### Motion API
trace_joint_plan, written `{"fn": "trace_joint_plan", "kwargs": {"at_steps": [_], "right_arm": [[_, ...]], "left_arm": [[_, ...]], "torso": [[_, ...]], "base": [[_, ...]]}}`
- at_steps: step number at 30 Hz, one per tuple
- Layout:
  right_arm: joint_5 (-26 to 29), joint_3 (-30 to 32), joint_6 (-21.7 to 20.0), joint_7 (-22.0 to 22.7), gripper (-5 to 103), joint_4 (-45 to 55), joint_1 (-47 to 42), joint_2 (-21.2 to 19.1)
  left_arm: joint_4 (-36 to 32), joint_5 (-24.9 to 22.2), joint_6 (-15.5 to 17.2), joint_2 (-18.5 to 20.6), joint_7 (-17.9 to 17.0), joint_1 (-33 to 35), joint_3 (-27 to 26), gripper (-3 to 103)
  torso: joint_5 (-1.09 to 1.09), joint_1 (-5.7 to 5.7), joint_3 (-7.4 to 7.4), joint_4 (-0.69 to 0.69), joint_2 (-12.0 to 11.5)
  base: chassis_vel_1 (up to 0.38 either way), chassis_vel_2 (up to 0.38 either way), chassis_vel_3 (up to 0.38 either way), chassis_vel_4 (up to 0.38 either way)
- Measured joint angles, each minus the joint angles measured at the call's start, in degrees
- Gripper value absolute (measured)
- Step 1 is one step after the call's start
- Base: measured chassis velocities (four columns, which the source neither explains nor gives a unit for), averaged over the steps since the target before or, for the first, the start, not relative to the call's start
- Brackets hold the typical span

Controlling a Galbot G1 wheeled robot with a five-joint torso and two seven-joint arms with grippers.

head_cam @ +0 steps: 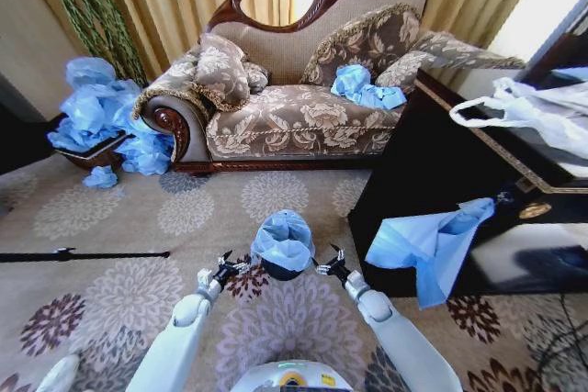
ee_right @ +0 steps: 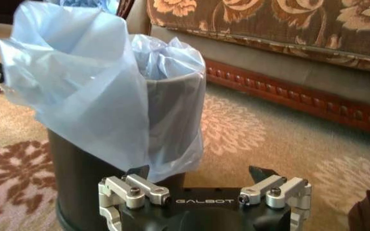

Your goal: Place a garbage bag over the trash bin.

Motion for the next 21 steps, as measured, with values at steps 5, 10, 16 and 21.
{"fn": "trace_joint_plan", "kwargs": {"at_steps": [5,10,16,21], "right_arm": [[1.9,1.8,-0.6,0.1,100,3.9,-4.1,-0.8],[3.2,4.1,-1.4,0.4,100,7.9,-8.5,-1.5],[5.7,8.4,-2.4,1.9,100,15.6,-15.9,-1.0],[12.6,8.5,-6.5,4.1,100,23.9,-18.8,-0.8]], "left_arm": [[-3.2,-2.0,-0.1,0.6,0.0,3.0,-0.7,100],[-6.2,-3.3,-0.1,1.2,0.0,4.9,-0.9,100],[-9.7,-4.2,0.2,2.0,0.0,7.0,-1.6,100],[-13.0,-4.2,0.3,1.9,-0.2,8.5,-2.1,100]], "torso": [[0.00,0.00,0.00,0.00,0.0],[0.00,0.00,-0.01,-0.01,0.0],[0.01,0.00,0.00,0.00,0.0],[-0.01,0.00,0.00,0.00,0.0]], "base": [[0.000,0.000,0.000,0.000],[0.000,0.000,0.000,0.000],[0.000,0.000,0.000,0.000],[0.000,0.000,0.000,0.000]]}}
